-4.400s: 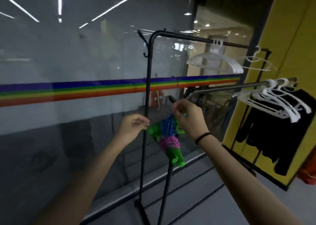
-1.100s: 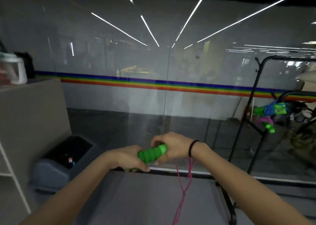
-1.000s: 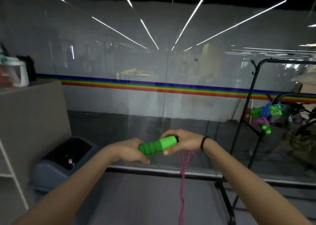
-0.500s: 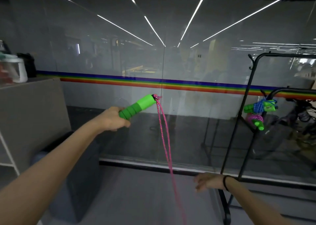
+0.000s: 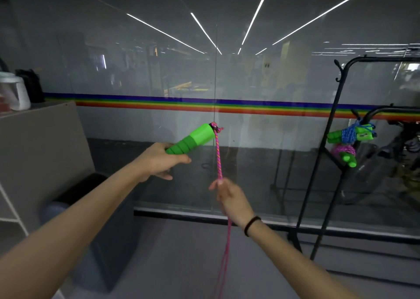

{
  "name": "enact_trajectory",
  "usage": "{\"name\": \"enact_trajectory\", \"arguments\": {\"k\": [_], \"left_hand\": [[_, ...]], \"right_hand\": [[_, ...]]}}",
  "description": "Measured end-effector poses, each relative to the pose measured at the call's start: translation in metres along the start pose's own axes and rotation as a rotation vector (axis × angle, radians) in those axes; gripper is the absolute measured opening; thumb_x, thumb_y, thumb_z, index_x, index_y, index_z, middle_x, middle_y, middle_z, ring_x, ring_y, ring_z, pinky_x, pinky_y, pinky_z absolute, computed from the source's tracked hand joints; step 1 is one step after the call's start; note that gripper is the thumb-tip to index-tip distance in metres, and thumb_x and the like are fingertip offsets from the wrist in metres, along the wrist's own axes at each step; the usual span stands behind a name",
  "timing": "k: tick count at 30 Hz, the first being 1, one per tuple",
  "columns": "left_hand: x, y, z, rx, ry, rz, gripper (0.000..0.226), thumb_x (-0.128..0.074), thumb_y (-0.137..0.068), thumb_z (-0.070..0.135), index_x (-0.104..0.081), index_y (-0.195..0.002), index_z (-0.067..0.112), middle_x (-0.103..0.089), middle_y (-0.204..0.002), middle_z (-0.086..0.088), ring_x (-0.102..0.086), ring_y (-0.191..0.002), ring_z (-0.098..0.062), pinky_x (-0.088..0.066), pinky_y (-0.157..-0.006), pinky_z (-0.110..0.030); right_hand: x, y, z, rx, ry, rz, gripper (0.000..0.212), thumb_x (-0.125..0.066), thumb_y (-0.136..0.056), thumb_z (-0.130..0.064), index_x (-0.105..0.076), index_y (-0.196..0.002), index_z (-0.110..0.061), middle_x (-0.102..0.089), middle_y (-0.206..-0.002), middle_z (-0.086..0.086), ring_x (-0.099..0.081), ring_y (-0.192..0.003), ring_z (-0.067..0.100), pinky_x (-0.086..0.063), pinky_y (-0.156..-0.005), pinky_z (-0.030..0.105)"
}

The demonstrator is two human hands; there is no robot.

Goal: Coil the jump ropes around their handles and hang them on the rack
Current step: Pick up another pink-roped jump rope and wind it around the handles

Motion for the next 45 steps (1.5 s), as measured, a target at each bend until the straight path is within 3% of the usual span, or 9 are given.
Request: {"name": "enact_trajectory", "arguments": {"k": [4,9,14,18,22,25,29,36,45], "left_hand": [[-0.004,-0.007,-0.004,-0.091,-0.266,0.129,0.019,-0.071,-0.071,0.034,-0.061,-0.086,0.027,-0.064,-0.081,-0.006,-0.060,-0.071,-0.024,-0.046,-0.057,-0.025],[-0.051,0.001,-0.005,-0.407,-0.923,-0.046,0.030,-0.060,-0.073,0.032,-0.058,-0.103,0.028,-0.068,-0.104,-0.010,-0.064,-0.098,-0.034,-0.052,-0.077,-0.036],[-0.044,-0.003,0.000,-0.621,-0.676,-0.257,0.025,-0.064,-0.065,0.021,-0.059,-0.089,0.026,-0.064,-0.075,0.007,-0.062,-0.070,-0.010,-0.050,-0.064,-0.024],[-0.043,-0.004,0.007,-0.677,-0.465,-0.298,0.031,-0.067,-0.065,0.014,-0.063,-0.090,0.032,-0.059,-0.068,0.018,-0.056,-0.063,0.006,-0.041,-0.060,-0.011],[-0.045,-0.014,0.003,-0.667,-0.317,-0.304,0.034,-0.070,-0.068,0.014,-0.062,-0.091,0.039,-0.064,-0.077,0.014,-0.059,-0.069,0.000,-0.046,-0.065,-0.018],[-0.042,-0.023,-0.001,-0.614,-0.182,-0.277,0.025,-0.073,-0.072,0.021,-0.066,-0.095,0.028,-0.068,-0.081,0.004,-0.062,-0.070,-0.013,-0.048,-0.066,-0.028],[-0.047,-0.036,-0.008,-0.391,0.074,-0.184,0.012,-0.071,-0.078,0.017,-0.066,-0.088,0.021,-0.054,-0.053,0.013,-0.048,-0.048,-0.001,-0.038,-0.045,-0.015],[-0.050,-0.049,-0.027,-0.127,-0.164,0.128,0.020,-0.069,-0.068,0.038,-0.063,-0.085,0.029,-0.068,-0.085,-0.003,-0.064,-0.083,-0.025,-0.049,-0.072,-0.031],[-0.075,-0.036,-0.028,-0.305,-0.950,0.110,0.050,-0.063,-0.067,0.047,-0.049,-0.108,0.023,-0.064,-0.106,-0.006,-0.062,-0.100,-0.031,-0.045,-0.078,-0.034]], "right_hand": [[-0.030,0.005,-0.035,0.070,0.708,-0.347,0.026,-0.035,-0.097,-0.021,-0.051,-0.110,-0.004,-0.060,-0.109,0.028,-0.058,-0.100,0.039,-0.045,-0.082,0.038],[-0.016,-0.027,-0.099,0.230,0.994,-0.607,0.029,-0.046,-0.094,-0.030,-0.065,-0.086,-0.009,-0.067,-0.088,0.012,-0.057,-0.076,0.023,-0.045,-0.071,0.028],[0.020,-0.062,-0.064,0.079,0.382,-0.608,0.022,-0.057,-0.086,-0.039,-0.066,-0.072,-0.025,-0.054,-0.069,0.012,-0.045,-0.060,0.022,-0.035,-0.056,0.028],[0.029,-0.074,-0.025,-0.044,0.063,-0.486,0.019,-0.056,-0.088,-0.013,-0.067,-0.074,-0.021,-0.068,-0.063,-0.012,-0.060,-0.060,-0.001,-0.048,-0.060,0.012],[0.038,-0.077,0.003,-0.136,-0.074,-0.450,0.034,-0.051,-0.089,-0.004,-0.071,-0.070,-0.024,-0.066,-0.057,-0.011,-0.058,-0.052,0.001,-0.045,-0.052,0.014],[0.032,-0.070,0.021,-0.205,-0.286,-0.458,0.035,-0.047,-0.091,-0.018,-0.062,-0.060,-0.022,-0.042,-0.044,-0.014,-0.031,-0.037,0.000,-0.022,-0.039,0.014],[0.009,-0.053,0.029,-0.247,-0.386,-0.326,0.038,-0.035,-0.097,-0.032,-0.050,-0.068,-0.014,-0.032,-0.040,-0.012,-0.022,-0.033,0.000,-0.017,-0.033,0.011],[0.006,-0.035,-0.012,0.019,0.430,-0.167,0.035,-0.040,-0.097,-0.027,-0.058,-0.069,-0.017,-0.057,-0.064,0.003,-0.048,-0.057,0.008,-0.032,-0.059,0.022],[0.037,-0.041,-0.057,0.198,0.921,-0.297,0.017,-0.063,-0.082,-0.034,-0.069,-0.093,-0.023,-0.063,-0.077,0.001,-0.060,-0.075,0.018,-0.040,-0.064,0.027]]}}
Point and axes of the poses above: each hand's wrist, its own y-axis away from the middle knuckle, its own x-axis out of the back of the hand, z = x × y, the point moved 7 cm from there along -y, towards the middle knuckle
